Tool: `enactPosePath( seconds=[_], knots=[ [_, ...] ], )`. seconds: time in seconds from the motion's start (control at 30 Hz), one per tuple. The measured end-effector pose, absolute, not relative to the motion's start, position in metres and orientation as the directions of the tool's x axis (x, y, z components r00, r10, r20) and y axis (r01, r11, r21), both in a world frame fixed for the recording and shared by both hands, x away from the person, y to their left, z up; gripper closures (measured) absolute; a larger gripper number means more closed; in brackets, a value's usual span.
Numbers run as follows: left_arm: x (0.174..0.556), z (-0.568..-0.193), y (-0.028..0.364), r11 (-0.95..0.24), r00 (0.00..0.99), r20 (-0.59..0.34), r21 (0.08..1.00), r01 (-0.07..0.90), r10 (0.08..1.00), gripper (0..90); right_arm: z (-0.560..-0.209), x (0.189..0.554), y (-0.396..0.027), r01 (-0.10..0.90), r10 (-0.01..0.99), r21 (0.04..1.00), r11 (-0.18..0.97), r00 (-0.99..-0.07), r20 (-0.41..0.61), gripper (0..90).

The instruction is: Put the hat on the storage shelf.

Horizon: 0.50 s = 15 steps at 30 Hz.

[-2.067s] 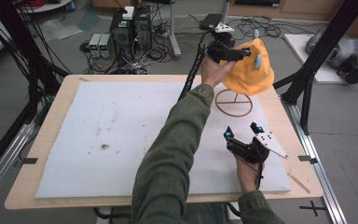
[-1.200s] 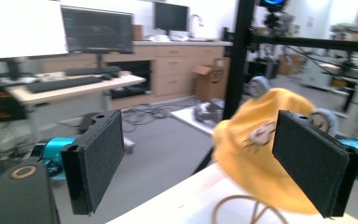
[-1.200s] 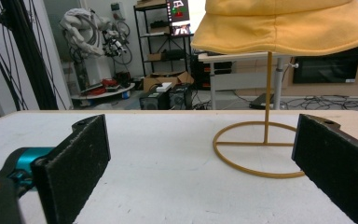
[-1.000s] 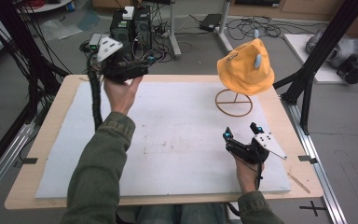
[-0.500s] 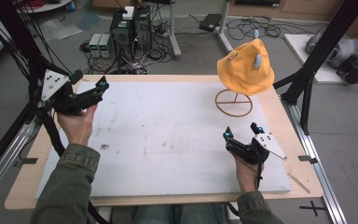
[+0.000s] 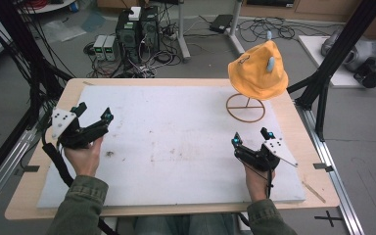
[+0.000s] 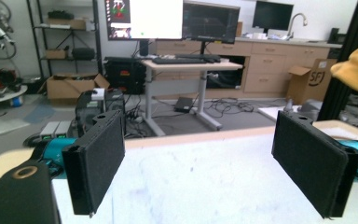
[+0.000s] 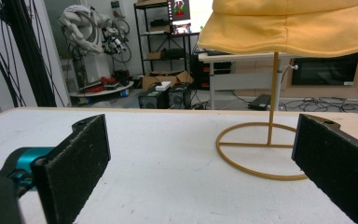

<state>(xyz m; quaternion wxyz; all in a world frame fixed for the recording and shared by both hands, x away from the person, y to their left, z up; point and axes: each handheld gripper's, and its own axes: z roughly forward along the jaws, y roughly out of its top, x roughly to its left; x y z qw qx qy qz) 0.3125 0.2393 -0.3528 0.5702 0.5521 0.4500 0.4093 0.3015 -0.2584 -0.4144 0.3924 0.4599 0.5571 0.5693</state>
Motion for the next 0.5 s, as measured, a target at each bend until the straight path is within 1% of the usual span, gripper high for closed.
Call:
enactPosePath(
  seconds=[0.3, 0.5],
  knots=[
    [0.302, -0.394, 0.239, 0.025, 0.235, -0.041, 0.997, 0.073, 0.971, 17.6, -0.415, 0.305, -0.255, 0.071, 0.958, 0.995, -0.074, -0.274, 0.091, 3.8],
    [0.303, -0.399, 0.239, 0.017, 0.237, -0.036, 0.997, 0.079, 0.971, 17.7, -0.417, 0.306, -0.253, 0.084, 0.956, 0.994, -0.076, -0.276, 0.097, 3.8]
  ],
)
